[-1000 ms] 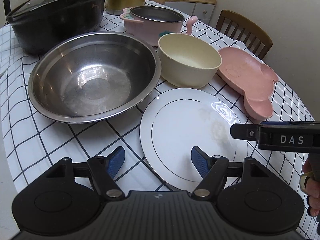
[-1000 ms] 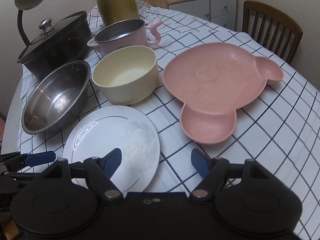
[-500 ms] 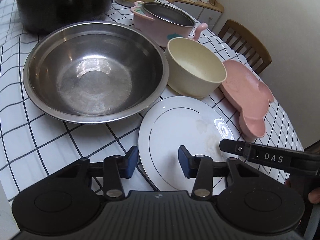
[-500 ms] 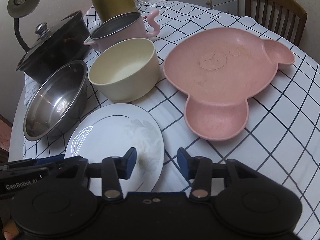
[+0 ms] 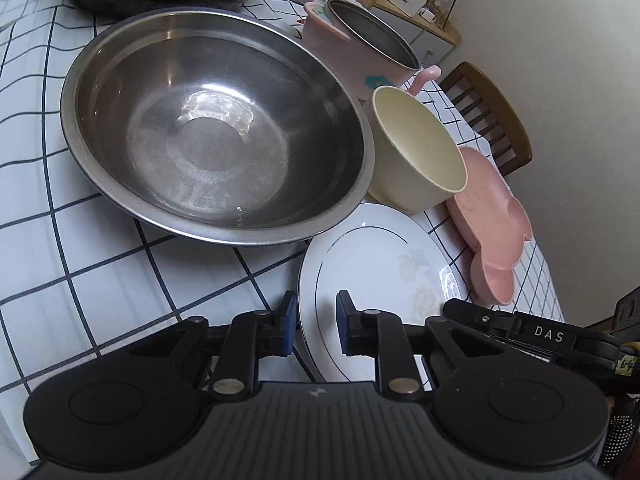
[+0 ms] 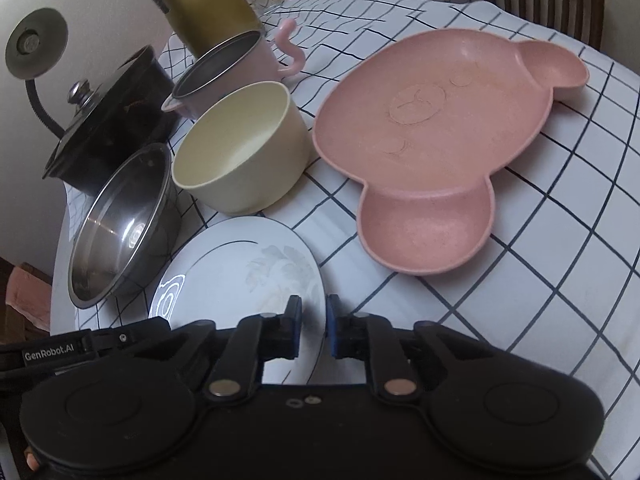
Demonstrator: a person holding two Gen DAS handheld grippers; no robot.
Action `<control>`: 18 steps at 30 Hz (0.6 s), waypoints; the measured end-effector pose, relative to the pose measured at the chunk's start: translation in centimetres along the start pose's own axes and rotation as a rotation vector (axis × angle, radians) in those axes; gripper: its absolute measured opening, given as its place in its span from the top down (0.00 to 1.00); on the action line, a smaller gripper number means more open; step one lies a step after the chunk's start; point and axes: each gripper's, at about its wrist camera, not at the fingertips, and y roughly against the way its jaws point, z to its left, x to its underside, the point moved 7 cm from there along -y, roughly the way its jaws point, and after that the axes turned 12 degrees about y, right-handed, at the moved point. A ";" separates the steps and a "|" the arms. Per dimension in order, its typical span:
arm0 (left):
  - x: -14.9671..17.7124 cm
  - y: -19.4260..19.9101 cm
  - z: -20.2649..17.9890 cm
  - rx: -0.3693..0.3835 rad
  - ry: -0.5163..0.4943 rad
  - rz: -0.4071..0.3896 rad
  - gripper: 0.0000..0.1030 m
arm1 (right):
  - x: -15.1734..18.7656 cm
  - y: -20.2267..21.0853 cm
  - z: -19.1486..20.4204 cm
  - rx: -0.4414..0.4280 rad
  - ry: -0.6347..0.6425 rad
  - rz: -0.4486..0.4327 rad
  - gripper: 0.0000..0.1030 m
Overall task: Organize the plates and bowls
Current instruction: 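Close the left tool on the small plate rim while the right tool grips it, lift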
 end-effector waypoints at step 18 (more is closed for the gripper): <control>2.4 1.6 0.7 0.033 -0.009 0.061 0.85 | 2.7 2.5 -0.3 -0.050 -0.066 -0.003 0.92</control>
